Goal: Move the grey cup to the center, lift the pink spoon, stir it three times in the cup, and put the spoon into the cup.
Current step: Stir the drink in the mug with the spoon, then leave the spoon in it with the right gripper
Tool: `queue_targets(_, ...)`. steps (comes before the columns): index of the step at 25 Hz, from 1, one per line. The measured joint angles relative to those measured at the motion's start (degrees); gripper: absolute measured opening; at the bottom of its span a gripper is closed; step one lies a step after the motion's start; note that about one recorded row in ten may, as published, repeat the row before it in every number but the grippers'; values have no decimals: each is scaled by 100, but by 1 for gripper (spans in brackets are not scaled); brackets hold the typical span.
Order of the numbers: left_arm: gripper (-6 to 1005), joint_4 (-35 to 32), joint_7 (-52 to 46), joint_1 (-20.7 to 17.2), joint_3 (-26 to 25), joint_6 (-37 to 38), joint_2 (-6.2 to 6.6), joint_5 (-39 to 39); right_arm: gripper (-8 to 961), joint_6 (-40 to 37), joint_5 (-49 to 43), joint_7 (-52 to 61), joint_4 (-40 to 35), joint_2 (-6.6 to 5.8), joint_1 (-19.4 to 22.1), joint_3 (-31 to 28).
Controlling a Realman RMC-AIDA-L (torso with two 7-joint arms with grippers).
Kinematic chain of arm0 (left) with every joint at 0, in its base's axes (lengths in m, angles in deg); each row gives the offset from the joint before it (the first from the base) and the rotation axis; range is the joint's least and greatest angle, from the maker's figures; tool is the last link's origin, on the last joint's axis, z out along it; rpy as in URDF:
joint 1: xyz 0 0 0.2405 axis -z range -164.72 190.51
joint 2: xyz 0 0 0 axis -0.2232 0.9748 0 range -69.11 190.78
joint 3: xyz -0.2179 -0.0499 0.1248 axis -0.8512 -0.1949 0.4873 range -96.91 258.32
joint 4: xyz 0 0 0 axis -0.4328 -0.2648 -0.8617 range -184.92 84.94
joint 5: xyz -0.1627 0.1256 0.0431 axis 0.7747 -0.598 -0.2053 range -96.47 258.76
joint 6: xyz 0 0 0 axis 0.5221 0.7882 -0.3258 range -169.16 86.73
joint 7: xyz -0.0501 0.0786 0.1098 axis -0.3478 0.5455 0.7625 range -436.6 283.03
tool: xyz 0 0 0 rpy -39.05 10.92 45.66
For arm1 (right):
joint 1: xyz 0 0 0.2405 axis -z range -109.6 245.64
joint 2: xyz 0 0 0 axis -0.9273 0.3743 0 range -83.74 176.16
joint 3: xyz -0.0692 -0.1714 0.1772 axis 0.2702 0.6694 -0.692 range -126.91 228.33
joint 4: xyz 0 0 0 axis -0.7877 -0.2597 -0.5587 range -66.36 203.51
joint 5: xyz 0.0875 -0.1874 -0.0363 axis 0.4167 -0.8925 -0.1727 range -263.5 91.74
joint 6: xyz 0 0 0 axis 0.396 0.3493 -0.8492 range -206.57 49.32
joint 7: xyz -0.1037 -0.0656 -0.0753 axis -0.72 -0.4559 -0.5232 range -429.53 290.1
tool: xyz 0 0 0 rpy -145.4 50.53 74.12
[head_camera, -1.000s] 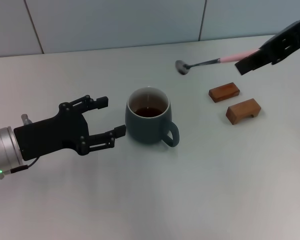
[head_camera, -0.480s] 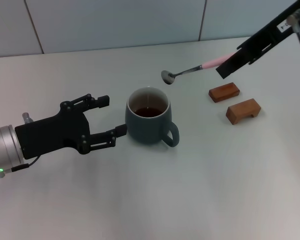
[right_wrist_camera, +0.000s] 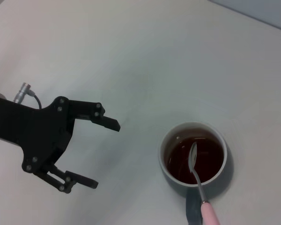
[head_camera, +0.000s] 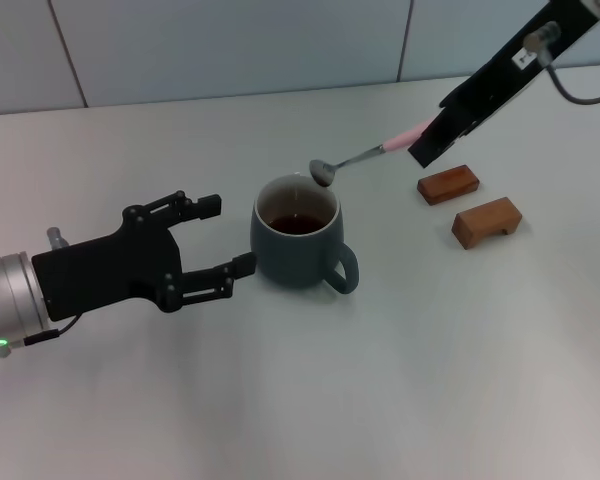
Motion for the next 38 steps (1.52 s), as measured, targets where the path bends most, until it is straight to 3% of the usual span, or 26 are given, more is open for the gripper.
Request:
queue_targets(29,840,0,22,-9,23,111,9,18,121,1587,-587,-140,2518,42,-980,848)
queue_targets(38,840,12,53,-1,23,116,-5,17,123,1984,-673,-257,3143,178,-1211,1012)
